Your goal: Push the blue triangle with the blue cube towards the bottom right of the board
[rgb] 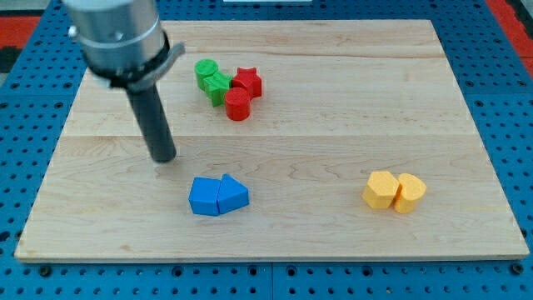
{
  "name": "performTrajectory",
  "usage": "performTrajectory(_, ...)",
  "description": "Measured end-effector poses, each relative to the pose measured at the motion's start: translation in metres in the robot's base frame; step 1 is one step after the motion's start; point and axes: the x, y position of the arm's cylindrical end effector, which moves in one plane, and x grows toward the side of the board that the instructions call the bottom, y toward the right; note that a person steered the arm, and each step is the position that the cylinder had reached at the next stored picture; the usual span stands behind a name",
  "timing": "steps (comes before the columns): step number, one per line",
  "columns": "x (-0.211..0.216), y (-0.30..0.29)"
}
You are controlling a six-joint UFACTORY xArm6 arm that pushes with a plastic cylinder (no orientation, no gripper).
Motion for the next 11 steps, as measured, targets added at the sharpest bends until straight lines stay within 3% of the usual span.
performTrajectory(3, 0.015, 0.012)
performTrajectory(5, 0.018, 0.088)
performTrajectory(6, 0.042, 0.062)
performTrajectory(7, 0.044, -0.022)
performTrajectory(9, 0.085, 0.070)
performTrajectory(11, 0.053, 0.154)
